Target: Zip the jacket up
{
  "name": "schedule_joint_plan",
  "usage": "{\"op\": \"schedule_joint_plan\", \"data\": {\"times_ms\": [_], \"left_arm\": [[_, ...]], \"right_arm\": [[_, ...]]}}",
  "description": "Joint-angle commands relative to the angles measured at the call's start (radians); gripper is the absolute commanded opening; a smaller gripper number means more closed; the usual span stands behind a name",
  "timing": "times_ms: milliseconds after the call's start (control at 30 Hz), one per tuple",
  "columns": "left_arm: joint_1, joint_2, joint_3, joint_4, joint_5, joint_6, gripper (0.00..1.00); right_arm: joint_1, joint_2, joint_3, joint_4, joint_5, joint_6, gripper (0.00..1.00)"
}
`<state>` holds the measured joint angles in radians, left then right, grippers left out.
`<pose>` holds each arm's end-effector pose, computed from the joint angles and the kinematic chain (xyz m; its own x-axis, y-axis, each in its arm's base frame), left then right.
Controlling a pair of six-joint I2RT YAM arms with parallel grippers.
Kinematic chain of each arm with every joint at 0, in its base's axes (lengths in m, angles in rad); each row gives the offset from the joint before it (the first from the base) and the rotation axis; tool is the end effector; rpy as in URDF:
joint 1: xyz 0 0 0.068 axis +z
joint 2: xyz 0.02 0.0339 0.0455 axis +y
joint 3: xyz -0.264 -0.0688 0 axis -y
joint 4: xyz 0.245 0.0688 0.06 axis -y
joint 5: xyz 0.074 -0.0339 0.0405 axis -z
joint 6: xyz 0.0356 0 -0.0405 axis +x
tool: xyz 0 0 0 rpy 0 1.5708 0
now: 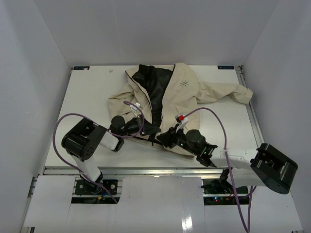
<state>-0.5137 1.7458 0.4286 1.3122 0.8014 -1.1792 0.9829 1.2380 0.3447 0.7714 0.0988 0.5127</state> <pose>0.2350 -0.1620 0.1509 -0.8959 -0.2328 -0.3783 0.3652 0.0988 -0.9257 0.1375 0.2000 0.1964 -0.4383 0.2225 -0.8708 -0.6412 0.6016 0.4764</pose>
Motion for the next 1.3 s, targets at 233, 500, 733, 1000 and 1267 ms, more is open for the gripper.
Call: {"op": "schedule_joint_plan", "data": {"times_ms": [233, 500, 733, 1000, 1267], "left_arm": [[-0.006, -0.039, -0.017, 0.254, -0.019, -0.013, 0.0], [-0.006, -0.042, -0.023, 0.268, -0.024, -0.017, 0.0], [0.016, -0.09, -0.005, 0.087, 0.032, 0.097, 0.39], [0.06, -0.265, 0.039, -0.448, -0.05, 0.345, 0.59], [0.026, -0.513, 0.276, -1.395, -0.581, 0.733, 0.61]], "right_arm": [[0.006, 0.041, 0.0, 0.129, -0.051, 0.026, 0.35], [0.007, 0.066, 0.03, 0.083, -0.03, 0.042, 0.15], [0.003, 0.007, -0.018, 0.036, 0.03, -0.004, 0.08], [0.003, -0.086, -0.085, -0.024, 0.087, -0.028, 0.08], [0.002, -0.206, -0.162, -0.039, 0.113, -0.041, 0.08]]}}
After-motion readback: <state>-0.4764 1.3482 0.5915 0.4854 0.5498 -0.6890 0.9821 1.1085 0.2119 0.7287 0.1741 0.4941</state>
